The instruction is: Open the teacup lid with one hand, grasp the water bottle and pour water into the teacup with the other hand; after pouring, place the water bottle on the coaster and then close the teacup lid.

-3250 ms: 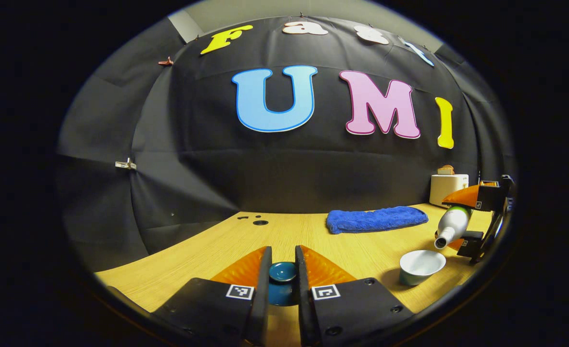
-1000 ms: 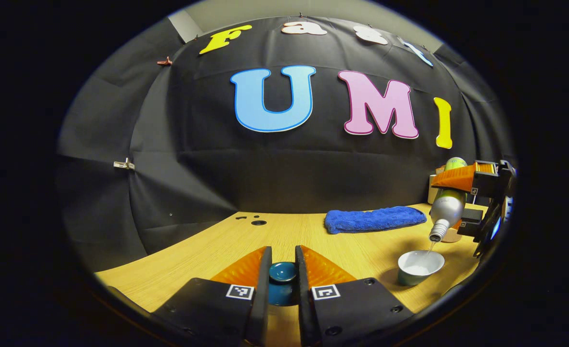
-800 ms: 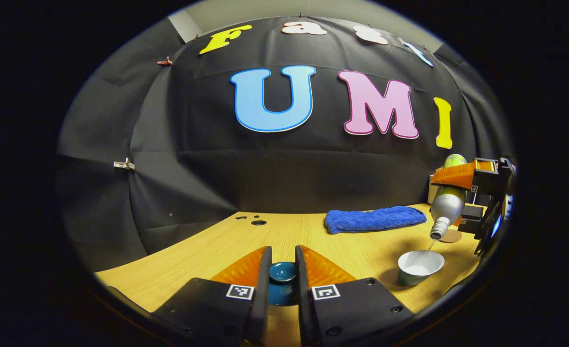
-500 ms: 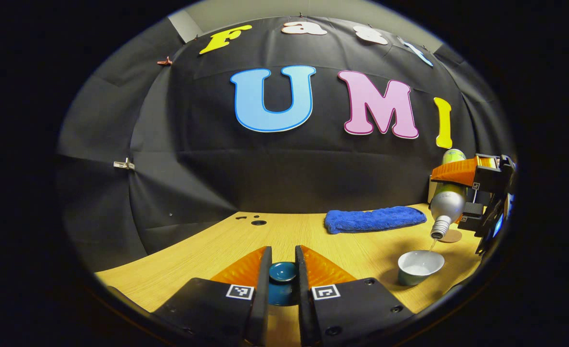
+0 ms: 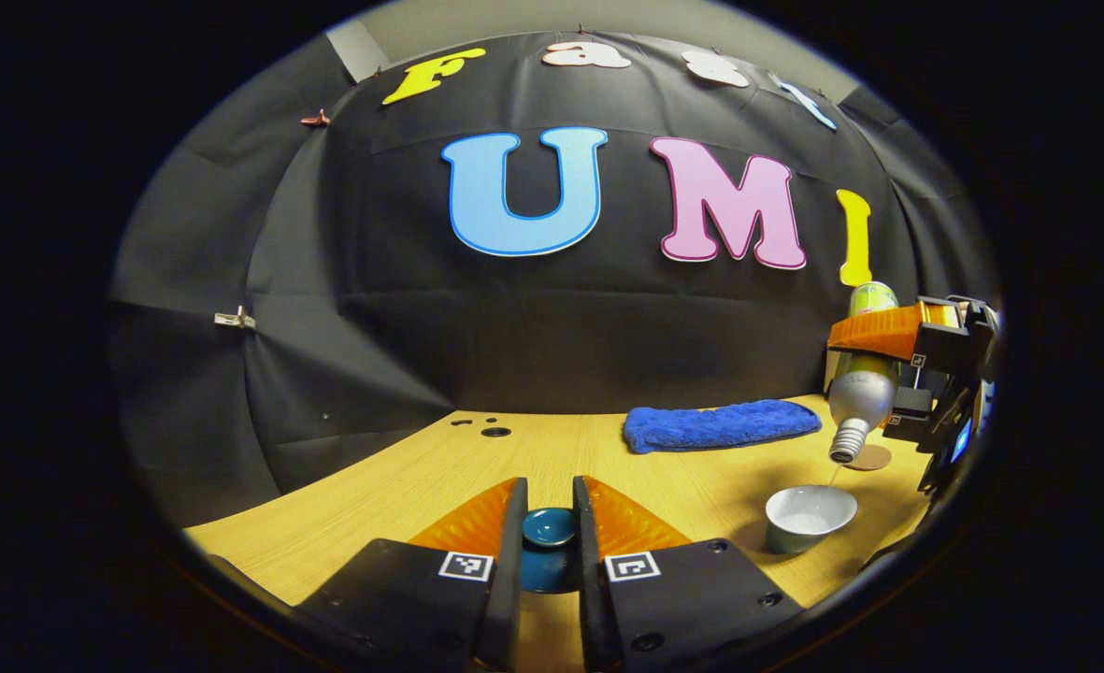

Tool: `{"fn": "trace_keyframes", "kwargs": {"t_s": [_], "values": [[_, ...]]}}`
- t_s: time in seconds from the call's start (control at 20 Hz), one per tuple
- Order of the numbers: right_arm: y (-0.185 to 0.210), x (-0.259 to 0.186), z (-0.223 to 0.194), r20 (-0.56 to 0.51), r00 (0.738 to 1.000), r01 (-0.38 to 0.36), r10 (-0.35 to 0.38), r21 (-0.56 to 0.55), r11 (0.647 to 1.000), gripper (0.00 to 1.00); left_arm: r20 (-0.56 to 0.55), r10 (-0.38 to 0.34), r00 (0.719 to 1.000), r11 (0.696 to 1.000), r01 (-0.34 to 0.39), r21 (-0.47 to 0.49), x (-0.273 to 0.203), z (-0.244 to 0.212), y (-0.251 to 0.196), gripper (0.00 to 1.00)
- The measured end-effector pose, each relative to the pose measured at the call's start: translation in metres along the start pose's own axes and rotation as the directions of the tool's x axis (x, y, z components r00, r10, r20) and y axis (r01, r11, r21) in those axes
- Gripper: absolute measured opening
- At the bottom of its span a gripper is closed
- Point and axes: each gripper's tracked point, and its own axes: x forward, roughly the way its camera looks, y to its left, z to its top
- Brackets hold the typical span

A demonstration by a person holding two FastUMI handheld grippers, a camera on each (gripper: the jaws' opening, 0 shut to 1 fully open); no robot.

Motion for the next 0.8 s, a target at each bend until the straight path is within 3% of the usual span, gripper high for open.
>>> {"fn": "trace_keyframes", "kwargs": {"t_s": [0.8], "values": [[-0.013, 0.003, 0.005, 0.015, 0.999, 0.037, -0.037, -0.043, 0.998, 0.73, 0.0, -0.002, 1.0, 1.0, 0.002, 0.0, 0.0, 0.0, 0.0, 0.29]]}}
